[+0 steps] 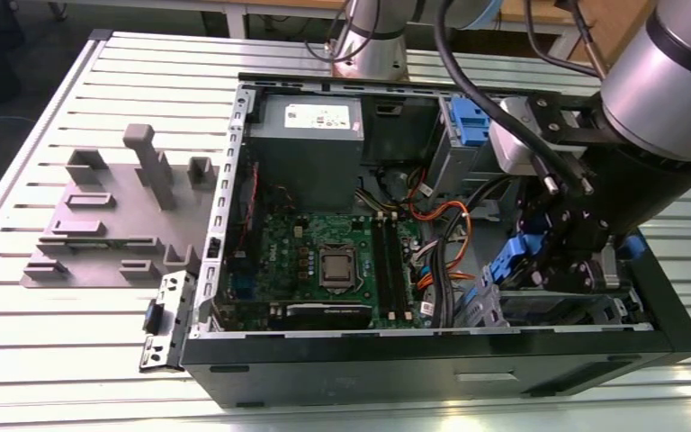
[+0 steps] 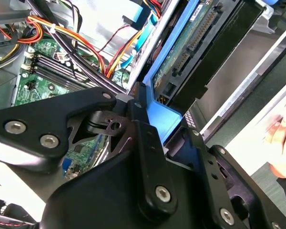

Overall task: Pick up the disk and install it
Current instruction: 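Insert the disk into the insertion slot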

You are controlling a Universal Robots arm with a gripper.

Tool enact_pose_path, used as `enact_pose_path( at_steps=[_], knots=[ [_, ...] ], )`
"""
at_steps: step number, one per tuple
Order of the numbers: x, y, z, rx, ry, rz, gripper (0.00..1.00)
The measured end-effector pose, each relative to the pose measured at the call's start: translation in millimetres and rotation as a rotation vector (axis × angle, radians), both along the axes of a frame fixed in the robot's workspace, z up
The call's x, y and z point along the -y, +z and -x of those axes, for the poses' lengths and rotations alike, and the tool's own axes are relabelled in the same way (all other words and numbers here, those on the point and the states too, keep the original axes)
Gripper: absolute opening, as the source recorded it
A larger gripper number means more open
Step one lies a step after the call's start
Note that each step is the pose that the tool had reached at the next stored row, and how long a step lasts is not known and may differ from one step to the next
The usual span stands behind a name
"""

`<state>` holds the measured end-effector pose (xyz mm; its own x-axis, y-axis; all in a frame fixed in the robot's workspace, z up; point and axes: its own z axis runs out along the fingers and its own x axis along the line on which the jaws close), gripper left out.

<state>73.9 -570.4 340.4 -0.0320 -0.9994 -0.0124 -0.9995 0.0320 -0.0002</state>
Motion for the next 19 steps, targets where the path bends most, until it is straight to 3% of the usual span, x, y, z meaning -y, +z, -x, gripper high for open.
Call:
enact_pose_path(
  at_steps=[8, 19],
  knots=[
    [0.0, -5.3, -0.2, 0.0000, 0.000, 0.0001, 0.36],
    [0.0, -6.1, -0.3, 0.0001, 0.000, 0.0000, 0.38]
  ],
)
